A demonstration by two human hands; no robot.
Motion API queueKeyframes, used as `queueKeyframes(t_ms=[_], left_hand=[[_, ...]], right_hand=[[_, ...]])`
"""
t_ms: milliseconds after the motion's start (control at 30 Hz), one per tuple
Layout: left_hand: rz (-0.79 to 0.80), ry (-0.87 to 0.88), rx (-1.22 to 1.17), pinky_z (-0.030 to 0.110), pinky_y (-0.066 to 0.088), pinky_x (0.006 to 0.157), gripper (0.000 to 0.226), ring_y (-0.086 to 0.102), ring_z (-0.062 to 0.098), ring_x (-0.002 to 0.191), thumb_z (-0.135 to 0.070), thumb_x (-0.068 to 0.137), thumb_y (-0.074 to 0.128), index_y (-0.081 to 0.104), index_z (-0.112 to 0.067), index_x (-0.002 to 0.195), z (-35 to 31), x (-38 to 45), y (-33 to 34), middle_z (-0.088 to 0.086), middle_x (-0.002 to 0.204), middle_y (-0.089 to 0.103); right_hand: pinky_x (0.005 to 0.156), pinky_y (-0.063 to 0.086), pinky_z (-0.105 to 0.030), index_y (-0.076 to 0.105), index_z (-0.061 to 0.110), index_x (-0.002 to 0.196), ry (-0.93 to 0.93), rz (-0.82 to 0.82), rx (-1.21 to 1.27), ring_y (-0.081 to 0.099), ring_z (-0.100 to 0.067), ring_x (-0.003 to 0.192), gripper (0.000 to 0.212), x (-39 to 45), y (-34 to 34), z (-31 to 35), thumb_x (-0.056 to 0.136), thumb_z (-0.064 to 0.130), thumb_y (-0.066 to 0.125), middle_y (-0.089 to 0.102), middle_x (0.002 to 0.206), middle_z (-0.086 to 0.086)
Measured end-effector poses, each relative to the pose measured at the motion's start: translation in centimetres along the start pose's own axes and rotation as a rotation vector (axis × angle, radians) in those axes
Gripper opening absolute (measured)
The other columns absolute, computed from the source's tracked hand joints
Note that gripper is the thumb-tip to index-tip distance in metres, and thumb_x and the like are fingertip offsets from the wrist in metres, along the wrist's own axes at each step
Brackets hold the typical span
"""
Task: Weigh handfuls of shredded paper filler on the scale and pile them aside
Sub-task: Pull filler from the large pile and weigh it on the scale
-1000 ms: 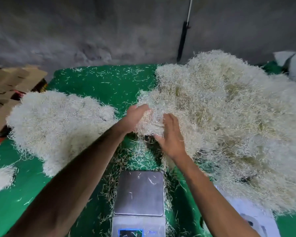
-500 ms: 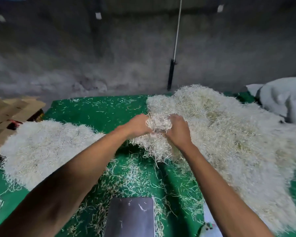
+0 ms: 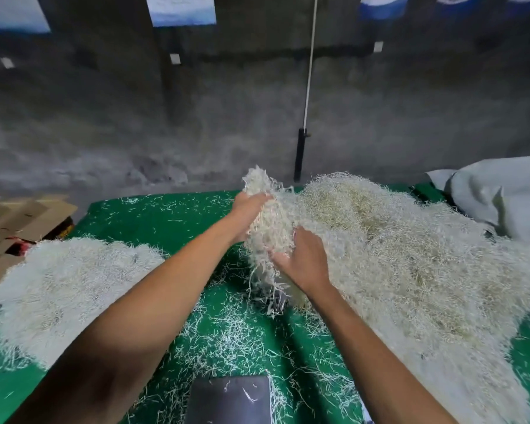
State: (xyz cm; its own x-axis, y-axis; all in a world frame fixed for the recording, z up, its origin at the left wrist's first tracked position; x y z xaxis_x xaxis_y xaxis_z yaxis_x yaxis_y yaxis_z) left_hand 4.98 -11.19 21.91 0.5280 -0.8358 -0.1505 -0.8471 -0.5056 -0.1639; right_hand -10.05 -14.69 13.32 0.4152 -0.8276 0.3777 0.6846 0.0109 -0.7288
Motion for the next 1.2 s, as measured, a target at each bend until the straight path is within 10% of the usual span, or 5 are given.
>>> queueKeyframes(t_ms=[267,533,700,933,1200], left_hand=[[0.138,-0.006,0.222,0.048,0.033,0.117,0.101,0.031,0.03,0.147,-0.052,0.086,0.072,0.018,-0.008,0.159,1.8,-1.4,2.1,0.011,0.163,0.025],[0.133,-0.001,-0.026,0.053,0.025,0.122,0.085,0.029,0.033,0.149,-0.055,0.092,0.062,0.028,-0.015,0.158,-3.0,0.5,0.8,0.013,0.165,0.023],[0.078,-0.073,0.034,0.051,0.02,0.121,0.077,0.023,0.033,0.151,-0.06,0.1,0.043,0.022,-0.016,0.16,0.4,0.0,1.4,0.012,0.166,0.02],[-0.132,-0.106,-0.115,0.051,0.028,0.117,0.086,0.029,0.034,0.148,-0.057,0.096,0.055,0.015,-0.016,0.16,-0.5,0.4,0.3,0.009,0.165,0.021],[-0.179,-0.156,-0.516,0.05,0.055,0.093,0.079,0.052,0.036,0.128,-0.051,0.097,0.057,0.02,-0.02,0.16,-0.1,1.0,-3.1,0.016,0.158,0.036]], right_hand=[[0.085,0.055,-0.039,0.06,0.01,0.106,0.08,-0.026,-0.075,0.058,-0.02,0.091,0.019,4.2,-1.7,-0.2,0.088,0.004,0.063,0.063,0.105,-0.005],[0.11,0.034,-0.021,0.028,0.013,0.159,0.306,0.202,0.249,0.046,-0.022,0.135,0.084,-2.2,2.6,-4.7,0.091,0.022,0.076,0.031,0.163,-0.011],[0.126,0.014,-0.043,0.018,0.009,0.162,0.294,0.101,0.361,0.022,-0.032,0.153,0.109,0.6,1.3,-3.5,0.08,0.035,0.086,0.023,0.167,-0.012],[0.102,0.049,-0.042,0.058,0.008,0.118,0.277,0.106,0.181,0.057,-0.029,0.114,0.028,0.6,1.6,-3.5,0.092,0.009,0.07,0.059,0.116,-0.009],[0.058,0.052,-0.024,0.062,0.002,0.129,0.426,0.272,-0.169,0.053,-0.007,0.064,0.028,-2.5,1.9,-8.2,0.104,0.011,0.055,0.065,0.118,0.006]])
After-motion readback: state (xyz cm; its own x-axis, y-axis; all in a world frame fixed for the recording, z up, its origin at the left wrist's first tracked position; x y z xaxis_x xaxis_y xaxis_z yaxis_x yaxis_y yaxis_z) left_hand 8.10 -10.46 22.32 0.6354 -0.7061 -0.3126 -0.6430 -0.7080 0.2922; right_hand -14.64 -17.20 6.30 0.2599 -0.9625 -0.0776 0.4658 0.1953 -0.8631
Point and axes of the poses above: each hand's wrist, its own x-axis towards the middle knuckle, its own y-axis out of the palm, z = x × y, the point moved 6 cm from there along x, towards the middle knuckle
